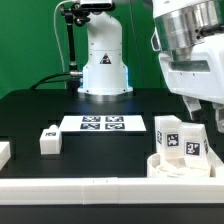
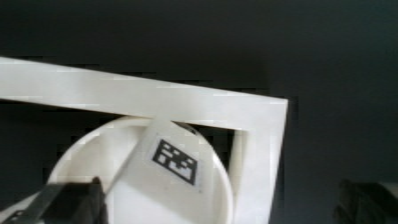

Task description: Assemble stool

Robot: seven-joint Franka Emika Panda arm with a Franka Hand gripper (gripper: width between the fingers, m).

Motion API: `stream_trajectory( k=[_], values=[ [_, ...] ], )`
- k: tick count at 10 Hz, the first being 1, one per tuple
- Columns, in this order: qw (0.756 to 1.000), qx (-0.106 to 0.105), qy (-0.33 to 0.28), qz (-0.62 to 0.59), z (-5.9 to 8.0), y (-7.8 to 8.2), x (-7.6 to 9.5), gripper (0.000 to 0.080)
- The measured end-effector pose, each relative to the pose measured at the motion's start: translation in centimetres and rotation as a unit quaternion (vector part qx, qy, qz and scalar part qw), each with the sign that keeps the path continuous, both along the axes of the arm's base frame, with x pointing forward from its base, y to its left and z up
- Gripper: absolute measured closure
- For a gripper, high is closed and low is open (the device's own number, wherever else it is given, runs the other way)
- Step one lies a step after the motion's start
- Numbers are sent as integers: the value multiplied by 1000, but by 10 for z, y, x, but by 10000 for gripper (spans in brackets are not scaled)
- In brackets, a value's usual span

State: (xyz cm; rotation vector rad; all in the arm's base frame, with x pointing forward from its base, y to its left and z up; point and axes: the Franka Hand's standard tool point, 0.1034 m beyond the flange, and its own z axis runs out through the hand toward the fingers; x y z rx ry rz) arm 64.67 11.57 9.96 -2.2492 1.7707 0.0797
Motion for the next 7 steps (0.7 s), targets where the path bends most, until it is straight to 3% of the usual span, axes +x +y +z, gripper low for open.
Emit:
stream_trajectory(
  k=[4,7],
  values=[
    [984,-21,-39,174,2,0,-1,150],
    [924,-42,-60,375,8,-1,1,150]
  ],
)
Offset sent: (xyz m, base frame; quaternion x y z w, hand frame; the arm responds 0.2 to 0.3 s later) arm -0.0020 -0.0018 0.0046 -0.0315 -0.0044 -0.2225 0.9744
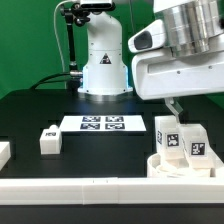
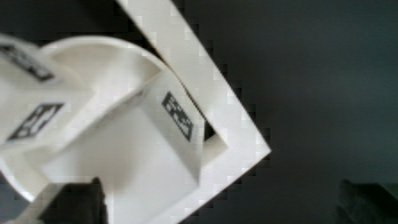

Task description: Assemble stool

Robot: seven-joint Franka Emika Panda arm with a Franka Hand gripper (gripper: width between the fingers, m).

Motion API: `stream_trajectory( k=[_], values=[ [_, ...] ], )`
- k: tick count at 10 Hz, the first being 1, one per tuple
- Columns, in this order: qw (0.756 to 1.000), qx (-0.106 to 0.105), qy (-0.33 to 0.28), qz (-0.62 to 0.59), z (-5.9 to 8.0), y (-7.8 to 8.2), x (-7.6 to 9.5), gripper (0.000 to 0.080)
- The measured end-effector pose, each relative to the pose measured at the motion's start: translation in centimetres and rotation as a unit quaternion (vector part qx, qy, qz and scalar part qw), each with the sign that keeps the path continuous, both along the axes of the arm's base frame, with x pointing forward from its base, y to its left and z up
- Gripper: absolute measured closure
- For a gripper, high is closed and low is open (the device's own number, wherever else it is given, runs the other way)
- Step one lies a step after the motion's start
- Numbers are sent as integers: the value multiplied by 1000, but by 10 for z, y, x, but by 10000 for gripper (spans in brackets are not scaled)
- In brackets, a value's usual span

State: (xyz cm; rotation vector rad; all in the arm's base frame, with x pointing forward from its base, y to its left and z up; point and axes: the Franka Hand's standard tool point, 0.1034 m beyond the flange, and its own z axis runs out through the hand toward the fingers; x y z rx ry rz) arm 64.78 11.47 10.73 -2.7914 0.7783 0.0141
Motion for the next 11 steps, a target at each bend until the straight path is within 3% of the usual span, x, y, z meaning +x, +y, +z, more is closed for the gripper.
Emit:
stream_trajectory(
  k=[6,8,11],
  values=[
    [981,-17,-39,191,1,-2,2,150],
    [947,-36,-62,313,0,-3,1,150],
    [868,-68,-80,485,-4,0,-1,150]
  ],
)
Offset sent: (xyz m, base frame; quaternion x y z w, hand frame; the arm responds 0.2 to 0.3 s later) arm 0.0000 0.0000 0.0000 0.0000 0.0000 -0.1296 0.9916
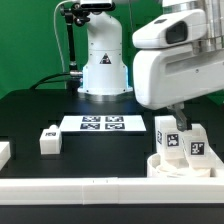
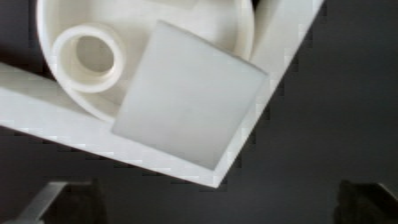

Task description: Assemble stool

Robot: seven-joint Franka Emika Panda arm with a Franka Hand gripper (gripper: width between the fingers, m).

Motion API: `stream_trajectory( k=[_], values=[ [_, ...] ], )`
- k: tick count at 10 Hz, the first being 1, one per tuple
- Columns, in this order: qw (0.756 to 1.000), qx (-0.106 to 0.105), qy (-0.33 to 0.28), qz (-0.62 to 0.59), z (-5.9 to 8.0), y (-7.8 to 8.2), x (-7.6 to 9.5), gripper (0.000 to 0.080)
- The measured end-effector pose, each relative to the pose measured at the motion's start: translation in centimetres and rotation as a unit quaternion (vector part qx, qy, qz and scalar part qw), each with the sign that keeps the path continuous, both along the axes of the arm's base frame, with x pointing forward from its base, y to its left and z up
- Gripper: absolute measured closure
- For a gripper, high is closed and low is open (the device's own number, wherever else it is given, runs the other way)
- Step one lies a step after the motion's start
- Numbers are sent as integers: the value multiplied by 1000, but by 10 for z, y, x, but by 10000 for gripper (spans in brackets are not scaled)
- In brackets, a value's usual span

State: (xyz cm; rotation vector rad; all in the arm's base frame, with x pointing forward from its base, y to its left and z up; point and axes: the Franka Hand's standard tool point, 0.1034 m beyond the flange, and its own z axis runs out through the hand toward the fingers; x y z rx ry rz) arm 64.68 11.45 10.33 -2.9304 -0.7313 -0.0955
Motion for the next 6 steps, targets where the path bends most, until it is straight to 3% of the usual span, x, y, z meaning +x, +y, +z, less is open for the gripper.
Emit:
stream_trajectory(
  k=[4,6],
  values=[
    [995,-7,-15,103,0,-4,1,150],
    [981,-20,-29,193,-4,-1,-1,150]
  ],
)
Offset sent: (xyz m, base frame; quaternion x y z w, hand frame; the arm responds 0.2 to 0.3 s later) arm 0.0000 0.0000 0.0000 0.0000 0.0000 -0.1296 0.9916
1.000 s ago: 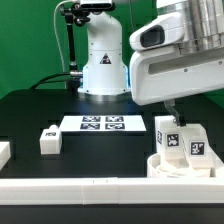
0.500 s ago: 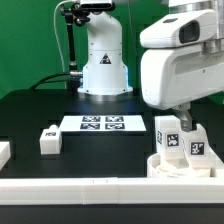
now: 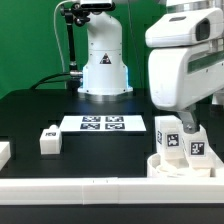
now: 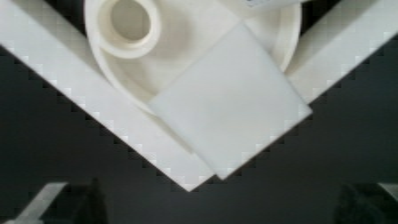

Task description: Assemble stool

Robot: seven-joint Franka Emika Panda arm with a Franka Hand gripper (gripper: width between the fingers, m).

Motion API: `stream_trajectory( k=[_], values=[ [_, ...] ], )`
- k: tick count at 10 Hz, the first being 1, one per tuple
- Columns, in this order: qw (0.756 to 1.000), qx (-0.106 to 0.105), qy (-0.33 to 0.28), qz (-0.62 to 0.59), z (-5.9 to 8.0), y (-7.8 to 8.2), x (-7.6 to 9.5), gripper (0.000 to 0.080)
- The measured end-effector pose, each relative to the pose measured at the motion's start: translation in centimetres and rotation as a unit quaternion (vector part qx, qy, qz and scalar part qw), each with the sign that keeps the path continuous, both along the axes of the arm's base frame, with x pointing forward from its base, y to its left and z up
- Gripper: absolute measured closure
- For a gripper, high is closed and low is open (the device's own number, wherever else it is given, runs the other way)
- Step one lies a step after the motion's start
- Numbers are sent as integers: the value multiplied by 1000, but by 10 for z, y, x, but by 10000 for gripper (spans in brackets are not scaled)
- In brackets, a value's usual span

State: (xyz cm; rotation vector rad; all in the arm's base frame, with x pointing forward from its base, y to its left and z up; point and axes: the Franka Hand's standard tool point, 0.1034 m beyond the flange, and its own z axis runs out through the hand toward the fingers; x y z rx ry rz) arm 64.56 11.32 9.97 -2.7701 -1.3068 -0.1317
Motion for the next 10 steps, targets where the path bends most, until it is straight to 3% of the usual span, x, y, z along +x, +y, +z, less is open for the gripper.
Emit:
stream_trajectory(
  k=[3,6,10],
  values=[
    [993,-19,-11,115,-4,0,-3,150],
    [969,-46,-17,243,-8,-5,-3,150],
    [950,-57,-24,305,-12,-11,-3,150]
  ],
)
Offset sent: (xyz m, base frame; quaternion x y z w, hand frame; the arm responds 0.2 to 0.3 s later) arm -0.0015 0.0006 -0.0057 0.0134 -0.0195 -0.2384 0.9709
